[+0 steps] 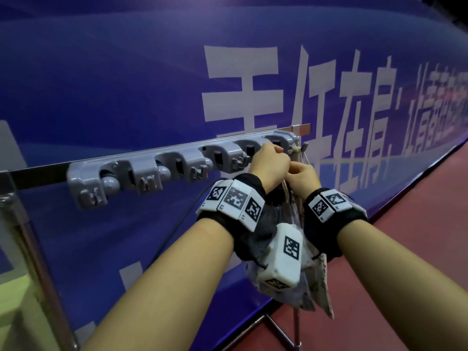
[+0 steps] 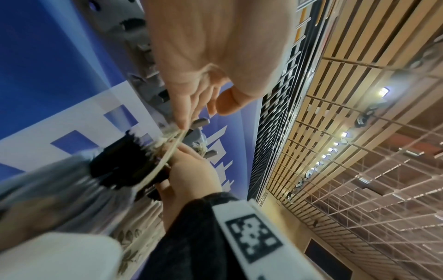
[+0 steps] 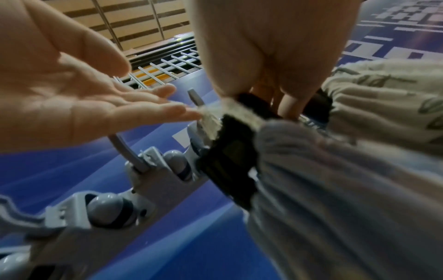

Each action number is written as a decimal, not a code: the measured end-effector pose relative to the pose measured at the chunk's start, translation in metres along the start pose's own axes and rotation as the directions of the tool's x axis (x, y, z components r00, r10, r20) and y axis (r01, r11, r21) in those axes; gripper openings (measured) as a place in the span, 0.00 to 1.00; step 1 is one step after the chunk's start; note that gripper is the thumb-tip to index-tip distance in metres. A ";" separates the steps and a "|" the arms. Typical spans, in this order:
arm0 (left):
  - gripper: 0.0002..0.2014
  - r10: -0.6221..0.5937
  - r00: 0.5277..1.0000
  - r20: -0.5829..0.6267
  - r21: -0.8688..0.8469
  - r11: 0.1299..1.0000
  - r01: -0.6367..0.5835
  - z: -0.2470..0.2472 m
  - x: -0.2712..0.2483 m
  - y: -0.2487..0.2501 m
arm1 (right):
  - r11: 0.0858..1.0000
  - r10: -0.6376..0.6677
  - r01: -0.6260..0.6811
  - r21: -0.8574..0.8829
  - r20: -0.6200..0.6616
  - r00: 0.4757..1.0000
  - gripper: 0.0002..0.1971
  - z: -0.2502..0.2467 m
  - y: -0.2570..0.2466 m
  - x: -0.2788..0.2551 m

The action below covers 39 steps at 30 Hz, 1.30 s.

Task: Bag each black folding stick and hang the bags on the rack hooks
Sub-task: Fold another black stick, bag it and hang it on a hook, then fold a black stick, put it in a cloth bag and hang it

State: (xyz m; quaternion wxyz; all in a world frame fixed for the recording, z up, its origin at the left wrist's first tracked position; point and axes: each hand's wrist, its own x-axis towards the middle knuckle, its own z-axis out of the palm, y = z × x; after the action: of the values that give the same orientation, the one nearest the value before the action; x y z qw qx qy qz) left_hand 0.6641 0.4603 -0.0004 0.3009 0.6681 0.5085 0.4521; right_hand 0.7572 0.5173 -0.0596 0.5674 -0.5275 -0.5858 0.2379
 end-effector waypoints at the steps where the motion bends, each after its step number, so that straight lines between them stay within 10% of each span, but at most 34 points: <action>1: 0.18 -0.008 1.000 0.002 -0.024 1.000 0.008 -0.003 -0.004 0.003 | 1.000 0.009 -0.009 -0.015 -0.004 1.000 0.13 0.001 0.001 -0.001; 16: 0.09 0.043 0.995 0.086 -0.129 0.991 -0.031 -0.059 -0.061 0.023 | 0.963 0.198 -0.152 0.222 -0.201 0.959 0.12 -0.005 -0.034 -0.041; 39: 0.15 0.340 0.936 -0.090 0.085 0.939 -0.333 -0.171 -0.169 0.086 | 0.943 0.069 -0.066 0.327 0.003 0.998 0.14 0.010 -0.187 -0.146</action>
State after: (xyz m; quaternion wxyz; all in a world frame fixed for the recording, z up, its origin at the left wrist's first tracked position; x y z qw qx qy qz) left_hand 0.5311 0.2636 0.0931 0.1694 0.7310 0.4169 0.5129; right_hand 0.6531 0.3290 0.0419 0.6409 -0.4471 -0.5175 0.3487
